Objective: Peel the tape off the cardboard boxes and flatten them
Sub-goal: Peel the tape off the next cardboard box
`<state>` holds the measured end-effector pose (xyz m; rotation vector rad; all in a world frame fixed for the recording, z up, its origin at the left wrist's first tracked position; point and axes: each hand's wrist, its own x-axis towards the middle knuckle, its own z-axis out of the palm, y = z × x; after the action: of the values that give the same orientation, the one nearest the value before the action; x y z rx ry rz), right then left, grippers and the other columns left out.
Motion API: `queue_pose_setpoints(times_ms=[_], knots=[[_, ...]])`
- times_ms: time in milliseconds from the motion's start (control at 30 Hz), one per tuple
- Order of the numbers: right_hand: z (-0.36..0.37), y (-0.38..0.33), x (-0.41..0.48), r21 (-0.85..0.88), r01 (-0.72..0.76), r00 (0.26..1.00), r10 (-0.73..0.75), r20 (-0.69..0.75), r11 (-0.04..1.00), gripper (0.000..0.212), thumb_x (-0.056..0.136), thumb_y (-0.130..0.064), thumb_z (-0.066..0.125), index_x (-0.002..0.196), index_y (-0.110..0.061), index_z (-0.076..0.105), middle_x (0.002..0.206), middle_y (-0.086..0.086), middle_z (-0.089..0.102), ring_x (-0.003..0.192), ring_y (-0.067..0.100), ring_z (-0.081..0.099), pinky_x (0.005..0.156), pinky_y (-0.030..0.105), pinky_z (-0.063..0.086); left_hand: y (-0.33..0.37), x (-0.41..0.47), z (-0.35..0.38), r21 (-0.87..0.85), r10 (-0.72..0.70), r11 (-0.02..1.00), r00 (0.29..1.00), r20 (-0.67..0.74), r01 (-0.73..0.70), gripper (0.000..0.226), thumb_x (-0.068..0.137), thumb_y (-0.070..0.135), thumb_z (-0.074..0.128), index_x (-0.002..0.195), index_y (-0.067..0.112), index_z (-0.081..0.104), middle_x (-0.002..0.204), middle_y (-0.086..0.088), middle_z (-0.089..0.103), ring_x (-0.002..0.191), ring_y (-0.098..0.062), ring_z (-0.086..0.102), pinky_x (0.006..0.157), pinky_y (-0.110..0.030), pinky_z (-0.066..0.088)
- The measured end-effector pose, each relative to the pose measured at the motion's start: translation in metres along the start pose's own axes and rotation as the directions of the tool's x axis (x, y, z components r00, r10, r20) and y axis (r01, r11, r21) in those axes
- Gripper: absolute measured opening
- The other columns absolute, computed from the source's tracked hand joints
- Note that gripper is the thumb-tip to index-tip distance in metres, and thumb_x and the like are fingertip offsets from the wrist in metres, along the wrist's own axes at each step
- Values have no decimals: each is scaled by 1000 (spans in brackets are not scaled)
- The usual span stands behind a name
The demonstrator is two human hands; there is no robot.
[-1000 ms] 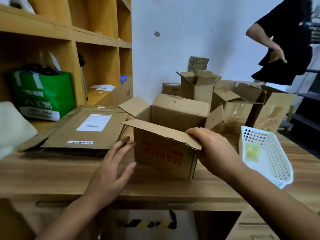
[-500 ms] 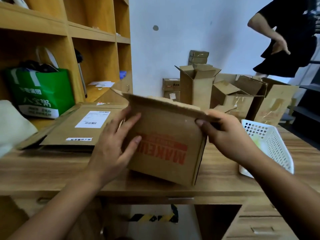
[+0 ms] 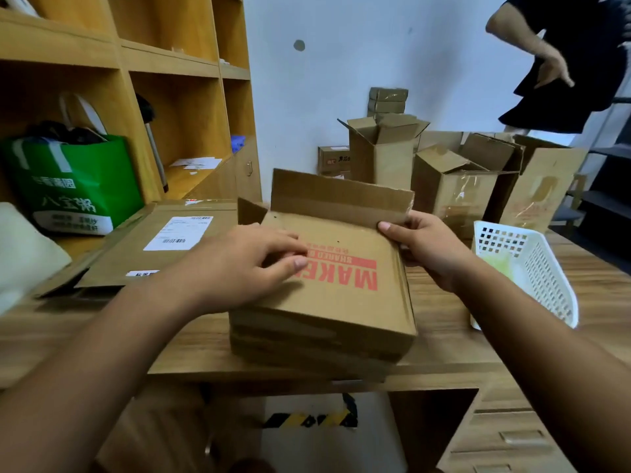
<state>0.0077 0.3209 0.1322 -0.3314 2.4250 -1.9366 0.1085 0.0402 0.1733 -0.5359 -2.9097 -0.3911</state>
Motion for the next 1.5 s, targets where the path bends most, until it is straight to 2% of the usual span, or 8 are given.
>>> queue_pose_setpoints(times_ms=[200,400,567,667,767,967,1233,1500], knots=[[25,15,14,-48,-11,990,5,-139,999,17,103,-23,57,117,-18,66,105,2,73,94,16,70,70,27,54,10,14,25,-7,-50,999,990,133,52,55,99,57,40,152,40,36,157,20,34,144,-9,33,116,-39,33],[26,29,2,9,82,966,-78,-247,997,36,103,-21,56,138,-26,49,131,-5,56,104,12,65,63,17,52,-6,13,55,69,-46,997,999,-20,47,63,96,70,4,151,50,27,159,27,24,148,3,17,119,-31,24],[22,51,-40,73,129,924,-93,-370,989,30,102,-16,54,118,-41,56,138,-3,48,111,12,65,81,23,58,-9,12,61,144,24,989,993,-113,-8,77,84,79,-5,150,54,27,158,25,28,148,-3,24,110,-36,38],[21,61,-71,192,92,949,-27,-314,977,31,103,-5,48,118,-27,63,124,-2,64,107,10,68,88,27,58,-11,14,62,224,52,974,993,-105,-27,79,79,86,0,150,58,21,159,24,25,148,-9,27,101,-39,46],[23,67,-96,144,53,981,-25,-191,988,32,103,-1,47,116,-21,68,112,-7,72,105,5,68,88,24,58,-8,15,61,220,108,972,989,-98,-85,69,85,82,5,148,60,22,159,24,27,146,-9,30,99,-42,48],[28,77,-111,72,97,991,-90,-97,993,33,101,-1,51,119,-22,69,113,-12,73,107,0,67,92,21,56,9,12,61,174,229,962,968,-101,-210,52,98,54,26,148,45,38,151,25,33,140,6,22,119,-32,23],[32,86,-91,250,142,979,-100,-176,958,39,100,9,45,127,-16,57,114,4,73,107,18,70,92,33,57,34,26,71,187,239,959,961,-142,-211,60,98,65,22,155,44,23,159,18,29,143,5,17,112,-25,19],[34,94,-76,252,177,971,-128,-201,951,38,100,10,43,125,-14,56,113,2,72,109,14,69,98,35,55,37,30,91,344,279,917,941,-194,-201,56,102,61,28,154,41,31,153,7,45,140,-13,43,113,-35,31]])
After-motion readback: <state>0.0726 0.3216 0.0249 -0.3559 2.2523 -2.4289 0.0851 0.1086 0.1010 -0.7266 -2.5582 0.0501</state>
